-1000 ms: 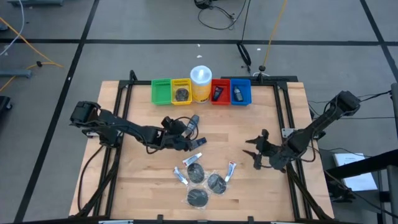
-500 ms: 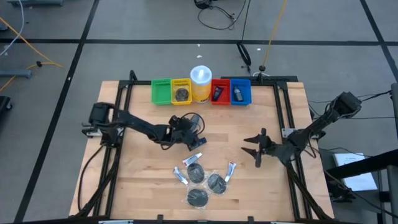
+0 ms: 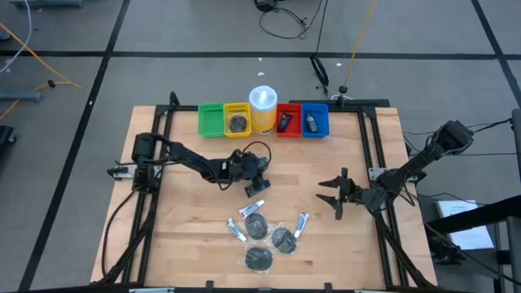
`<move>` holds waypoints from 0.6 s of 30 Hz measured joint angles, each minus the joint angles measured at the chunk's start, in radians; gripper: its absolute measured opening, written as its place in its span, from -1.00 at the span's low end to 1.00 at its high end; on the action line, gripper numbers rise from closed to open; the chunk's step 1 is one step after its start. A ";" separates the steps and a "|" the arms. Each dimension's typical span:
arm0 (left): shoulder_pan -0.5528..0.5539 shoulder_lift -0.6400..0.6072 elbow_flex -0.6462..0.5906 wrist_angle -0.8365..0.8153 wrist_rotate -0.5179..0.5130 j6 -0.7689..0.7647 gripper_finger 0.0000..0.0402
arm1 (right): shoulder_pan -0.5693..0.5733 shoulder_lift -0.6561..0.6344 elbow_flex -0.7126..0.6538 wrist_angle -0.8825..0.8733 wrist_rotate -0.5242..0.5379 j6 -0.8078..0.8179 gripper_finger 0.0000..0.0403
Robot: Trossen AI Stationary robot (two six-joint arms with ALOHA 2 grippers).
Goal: Pick & Place Travel size toiletries
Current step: Put the black deodorant into the blue basket
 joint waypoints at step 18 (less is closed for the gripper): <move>-0.139 0.005 0.113 0.134 0.342 0.237 0.07 | -0.178 0.363 0.174 0.218 -0.243 -0.334 0.50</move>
